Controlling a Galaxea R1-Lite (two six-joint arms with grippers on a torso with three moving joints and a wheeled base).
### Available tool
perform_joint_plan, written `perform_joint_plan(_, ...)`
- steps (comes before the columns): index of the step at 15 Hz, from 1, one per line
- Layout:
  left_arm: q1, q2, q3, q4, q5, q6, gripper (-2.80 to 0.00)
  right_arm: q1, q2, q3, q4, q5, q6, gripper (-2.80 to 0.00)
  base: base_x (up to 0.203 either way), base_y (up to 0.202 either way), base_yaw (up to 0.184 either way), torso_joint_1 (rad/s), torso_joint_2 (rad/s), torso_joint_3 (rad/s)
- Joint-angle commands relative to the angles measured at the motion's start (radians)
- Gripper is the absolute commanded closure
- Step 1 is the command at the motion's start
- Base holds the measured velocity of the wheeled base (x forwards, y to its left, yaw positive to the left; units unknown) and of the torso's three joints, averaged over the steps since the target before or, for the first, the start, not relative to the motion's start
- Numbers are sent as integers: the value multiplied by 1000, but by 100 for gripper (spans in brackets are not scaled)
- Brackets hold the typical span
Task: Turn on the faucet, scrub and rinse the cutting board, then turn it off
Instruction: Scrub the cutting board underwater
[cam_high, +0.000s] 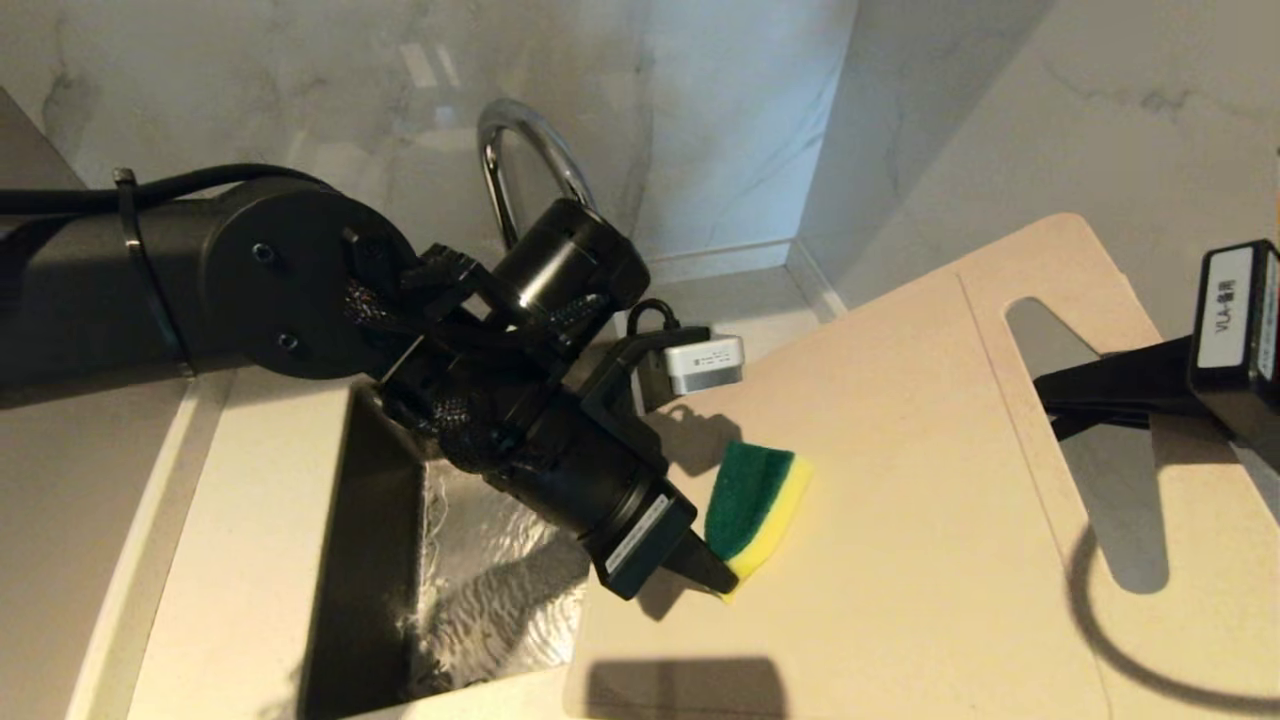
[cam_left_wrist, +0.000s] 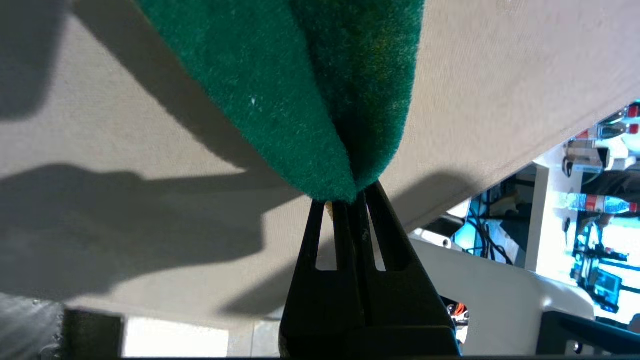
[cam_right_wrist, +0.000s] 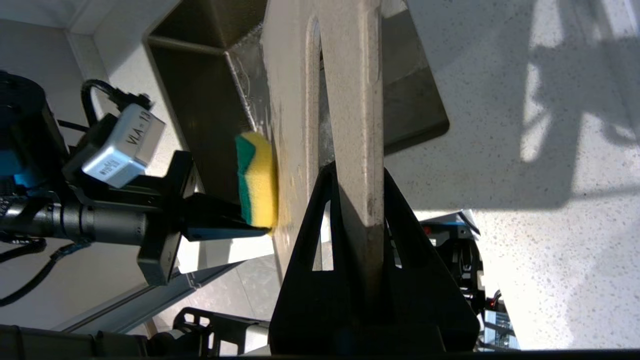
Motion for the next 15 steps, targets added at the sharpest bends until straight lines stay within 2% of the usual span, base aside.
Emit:
perform_joint_plan(1,0,9,8,9,-3,0,0,2,18,0,-1,3,2,0,0,0,0,0,0,0)
perform_joint_plan(5,13,25,34,18,2,2,0,0,35,-1,-28,3,2,0,0,0,0,0,0,0)
perform_joint_plan(7,41,15,95,17,2,5,0,0,34,-3,-32,3,2,0,0,0,0,0,0,0)
perform_joint_plan(11,108,-63,311,-6,2,6,0,2,30,-7,-33,12,4,0,0,0,0,0,0,0)
perform_joint_plan(15,172,-163,584,-106,9,8,0,0,27,-12,-33,16,1,0,0,0,0,0,0,0)
